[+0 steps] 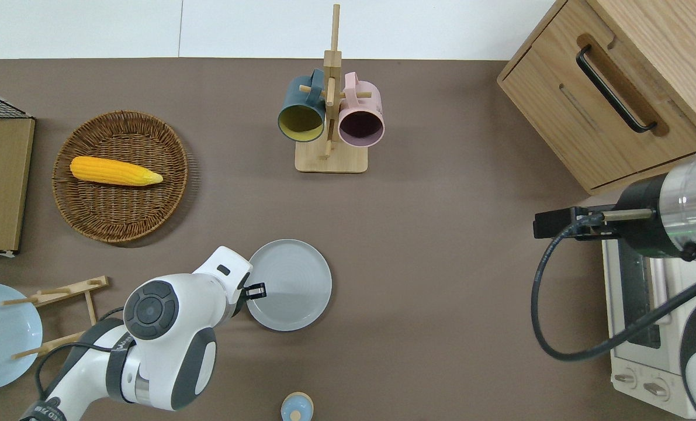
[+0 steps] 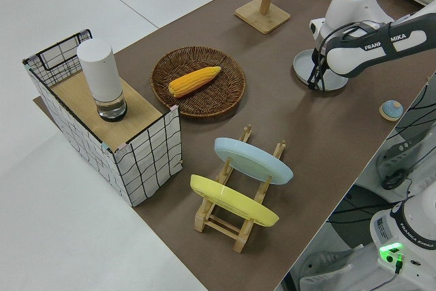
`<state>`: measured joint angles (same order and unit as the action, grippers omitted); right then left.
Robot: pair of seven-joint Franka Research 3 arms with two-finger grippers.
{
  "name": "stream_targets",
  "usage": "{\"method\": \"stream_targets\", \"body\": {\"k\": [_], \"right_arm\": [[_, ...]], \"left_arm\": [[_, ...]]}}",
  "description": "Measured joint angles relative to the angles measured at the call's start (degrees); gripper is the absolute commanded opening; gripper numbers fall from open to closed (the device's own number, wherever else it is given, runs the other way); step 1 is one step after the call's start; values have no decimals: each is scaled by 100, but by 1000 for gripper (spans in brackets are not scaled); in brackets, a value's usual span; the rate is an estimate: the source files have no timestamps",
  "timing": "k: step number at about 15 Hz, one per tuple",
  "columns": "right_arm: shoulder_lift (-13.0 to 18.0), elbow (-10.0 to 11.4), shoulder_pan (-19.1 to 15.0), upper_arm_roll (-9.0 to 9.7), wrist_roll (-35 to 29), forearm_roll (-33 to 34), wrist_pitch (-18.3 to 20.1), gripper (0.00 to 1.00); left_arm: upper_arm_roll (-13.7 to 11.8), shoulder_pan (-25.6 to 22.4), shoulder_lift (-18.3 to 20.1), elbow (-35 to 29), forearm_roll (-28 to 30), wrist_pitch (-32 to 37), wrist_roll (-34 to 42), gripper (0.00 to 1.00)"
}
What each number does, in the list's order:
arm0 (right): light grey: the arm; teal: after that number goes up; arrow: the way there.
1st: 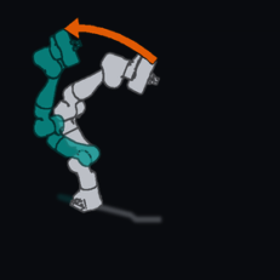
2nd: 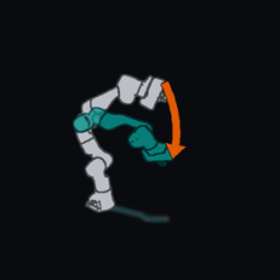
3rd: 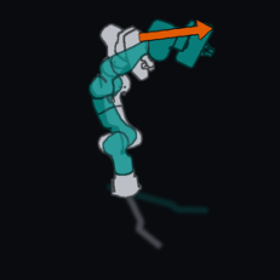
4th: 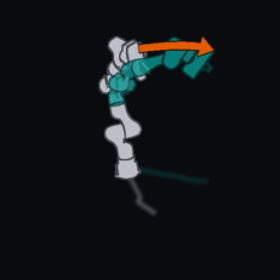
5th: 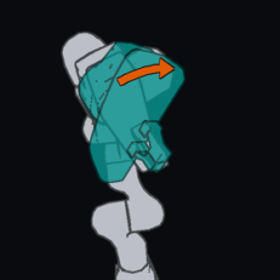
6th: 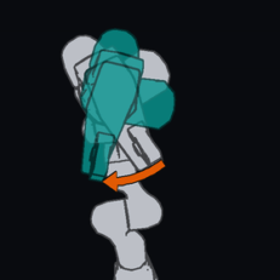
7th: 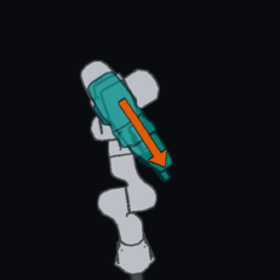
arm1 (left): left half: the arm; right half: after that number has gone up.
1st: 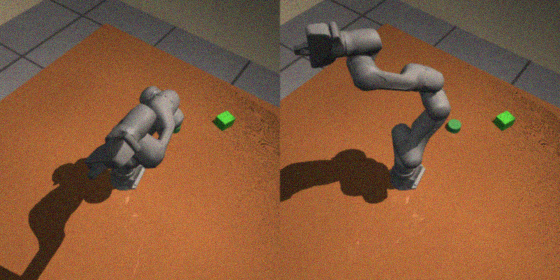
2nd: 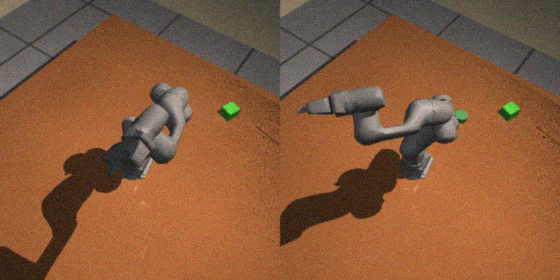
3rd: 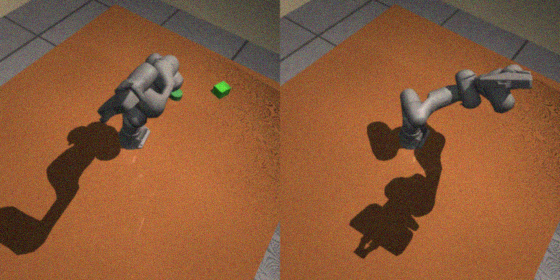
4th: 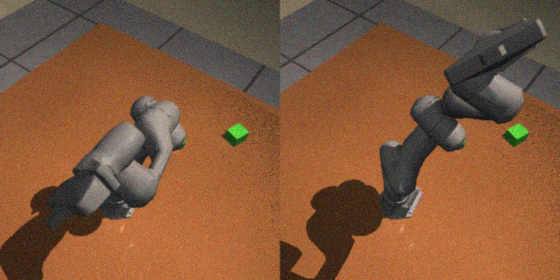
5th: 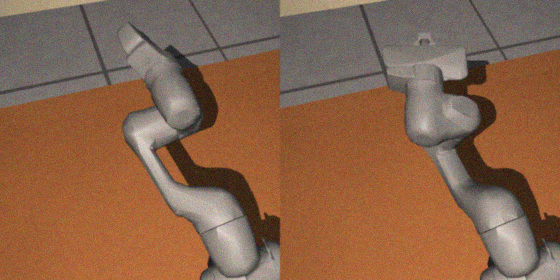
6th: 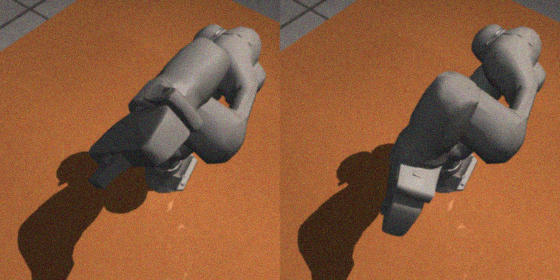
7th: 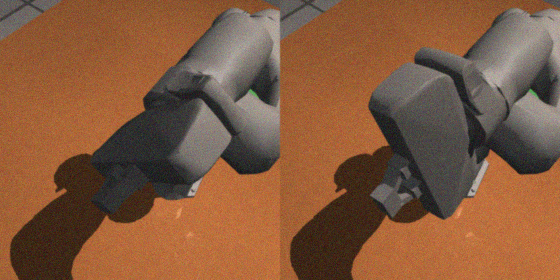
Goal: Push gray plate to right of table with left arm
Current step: 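Push the gray plate with the left gripper across the table toward the toaster oven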
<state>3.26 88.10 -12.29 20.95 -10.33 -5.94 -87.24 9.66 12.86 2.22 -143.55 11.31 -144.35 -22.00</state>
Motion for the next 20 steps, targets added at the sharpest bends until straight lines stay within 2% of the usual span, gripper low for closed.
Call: {"method": "stream_targets", "body": {"k": [6,16,20], "right_arm": [[0,0,0,0,0,0,0,996],[0,0,0,0,0,0,0,996],[0,0,0,0,0,0,0,996]], "left_arm": [[23,320,-66,5,418,-154,-33,0],[17,980,-338,281,598,-322,-357,0],[14,1227,-471,405,899,-438,-362,0]]}}
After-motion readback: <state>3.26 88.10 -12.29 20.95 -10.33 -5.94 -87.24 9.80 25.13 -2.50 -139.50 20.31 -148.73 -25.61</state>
